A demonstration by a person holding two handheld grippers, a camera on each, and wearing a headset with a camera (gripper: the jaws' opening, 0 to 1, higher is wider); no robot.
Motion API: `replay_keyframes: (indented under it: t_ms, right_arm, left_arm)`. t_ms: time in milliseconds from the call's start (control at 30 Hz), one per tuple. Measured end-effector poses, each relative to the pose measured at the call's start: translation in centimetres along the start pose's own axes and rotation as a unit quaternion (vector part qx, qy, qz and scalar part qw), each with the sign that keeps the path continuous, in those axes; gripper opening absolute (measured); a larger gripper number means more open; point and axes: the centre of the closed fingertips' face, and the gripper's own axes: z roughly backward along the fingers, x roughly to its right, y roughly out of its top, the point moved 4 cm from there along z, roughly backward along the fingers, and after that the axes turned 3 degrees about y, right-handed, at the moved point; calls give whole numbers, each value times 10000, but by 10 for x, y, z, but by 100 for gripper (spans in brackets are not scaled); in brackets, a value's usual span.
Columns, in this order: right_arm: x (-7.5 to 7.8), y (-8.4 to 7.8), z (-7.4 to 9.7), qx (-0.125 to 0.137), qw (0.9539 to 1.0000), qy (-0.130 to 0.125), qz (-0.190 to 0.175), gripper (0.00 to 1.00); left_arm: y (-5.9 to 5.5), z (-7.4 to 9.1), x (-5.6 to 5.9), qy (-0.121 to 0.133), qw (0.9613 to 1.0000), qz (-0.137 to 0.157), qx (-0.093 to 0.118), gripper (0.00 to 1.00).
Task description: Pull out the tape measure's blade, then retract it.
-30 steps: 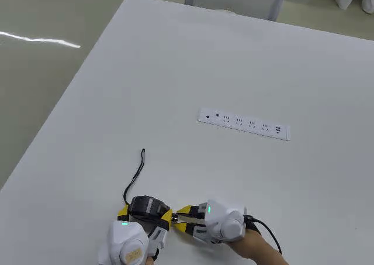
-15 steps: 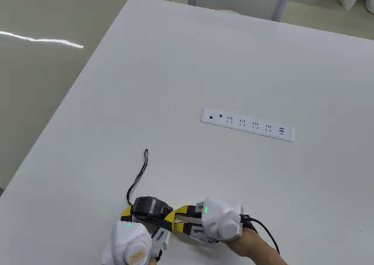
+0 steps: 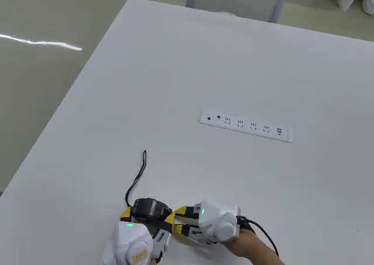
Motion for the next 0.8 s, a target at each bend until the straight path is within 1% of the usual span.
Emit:
replay_keyframes:
  t_ms: [67,200,267,433,633,733,800]
  right_arm:
    - [0,1,1,10,10000,-11,4,14]
    - [1,3,3,11,10000,-67,-13,16]
    - [0,4,5,5,10000,-72,-42,17]
    - [-4,4,8,-60,9999,-94,-84,19]
    - [-7,4,17,-87,9996,-223,-118,21]
    - [-10,3,22,-111,9995,-273,-133,22]
    - [-11,2,26,-123,9992,-348,-177,23]
  left_arm:
    - [0,1,0,-7,10000,-15,-18,62]
    - [3,3,1,-46,9999,-165,-14,62]
    - [2,3,0,-77,9998,-177,-50,61]
    - [3,5,-2,-190,9994,-265,-103,65]
    - [7,12,-5,-283,9993,-243,-98,67]
    - [8,15,-6,-353,9990,-277,-78,68]
    - [7,17,-7,-409,9984,-372,-87,68]
